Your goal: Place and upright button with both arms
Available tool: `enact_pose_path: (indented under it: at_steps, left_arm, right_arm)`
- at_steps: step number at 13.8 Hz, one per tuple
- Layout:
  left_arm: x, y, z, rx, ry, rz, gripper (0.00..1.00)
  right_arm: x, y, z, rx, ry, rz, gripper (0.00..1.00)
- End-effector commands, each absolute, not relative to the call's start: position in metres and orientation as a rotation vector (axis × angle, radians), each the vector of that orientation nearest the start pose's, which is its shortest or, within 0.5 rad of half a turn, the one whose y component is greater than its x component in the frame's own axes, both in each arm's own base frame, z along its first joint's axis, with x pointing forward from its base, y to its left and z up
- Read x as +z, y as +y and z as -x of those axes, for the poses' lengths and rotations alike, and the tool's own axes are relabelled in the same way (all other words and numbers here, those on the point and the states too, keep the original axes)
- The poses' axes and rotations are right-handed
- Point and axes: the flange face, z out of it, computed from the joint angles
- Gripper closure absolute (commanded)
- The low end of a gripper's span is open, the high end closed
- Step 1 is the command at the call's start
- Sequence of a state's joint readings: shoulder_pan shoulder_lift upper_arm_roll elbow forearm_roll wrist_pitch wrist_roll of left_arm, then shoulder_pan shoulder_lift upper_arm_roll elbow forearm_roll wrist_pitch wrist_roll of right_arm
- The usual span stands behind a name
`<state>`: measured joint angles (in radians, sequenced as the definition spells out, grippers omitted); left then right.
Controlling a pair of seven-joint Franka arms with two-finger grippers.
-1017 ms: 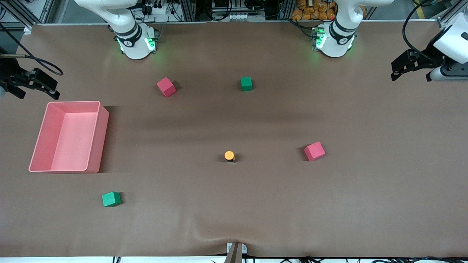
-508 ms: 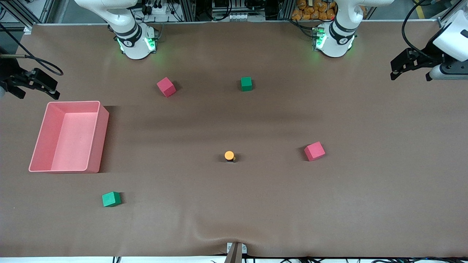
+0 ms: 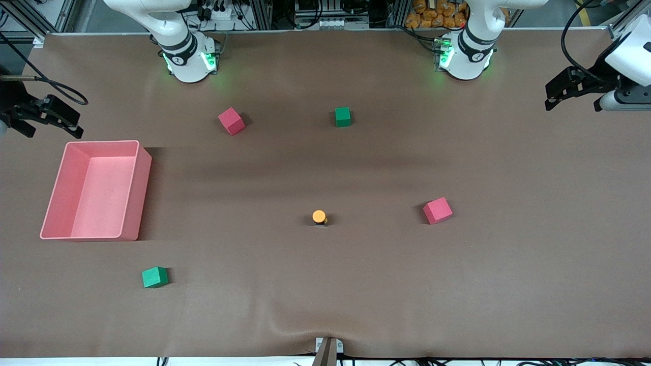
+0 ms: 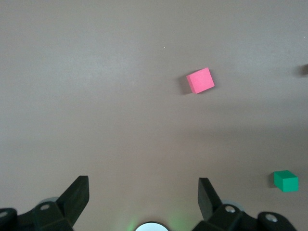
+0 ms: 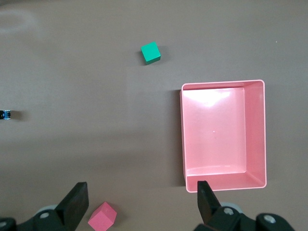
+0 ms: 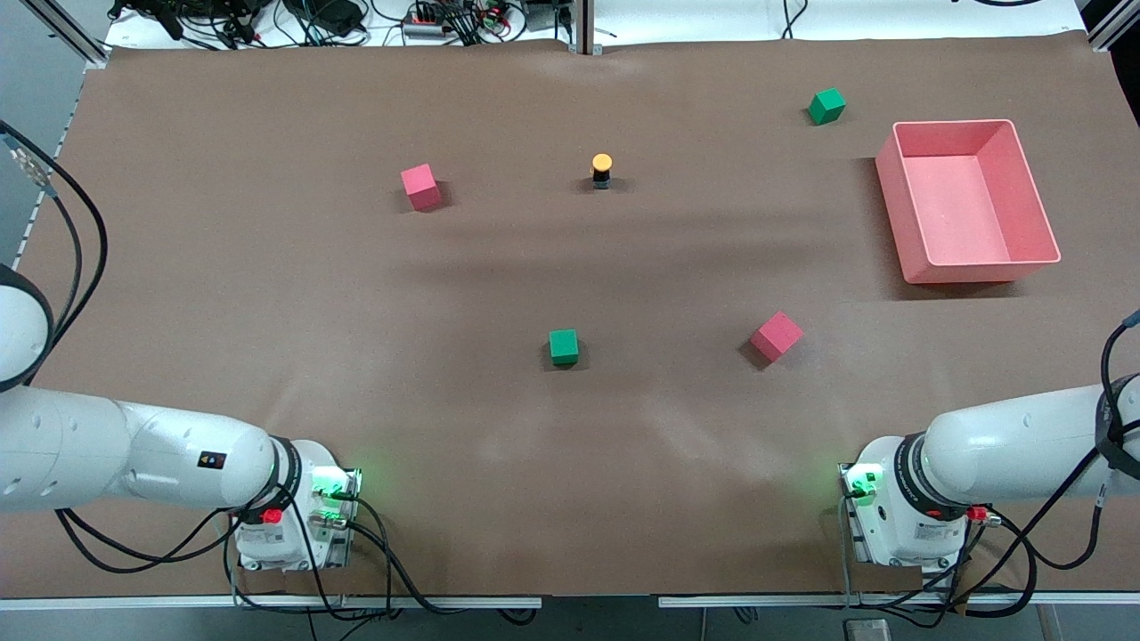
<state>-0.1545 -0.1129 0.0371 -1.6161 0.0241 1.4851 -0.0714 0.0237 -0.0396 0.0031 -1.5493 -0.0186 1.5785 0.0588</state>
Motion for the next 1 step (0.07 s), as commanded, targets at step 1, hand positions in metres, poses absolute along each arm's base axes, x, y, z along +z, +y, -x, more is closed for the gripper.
enact_pose_path:
  at_steps: [1]
  left_arm:
    - [0.6598,-0.0545,-0.5078,0.043,0.084,3.137,0.0]
  right_arm:
    - [0.6586,0.0115,-0.5467,-0.104,0.045,3.163,0.0]
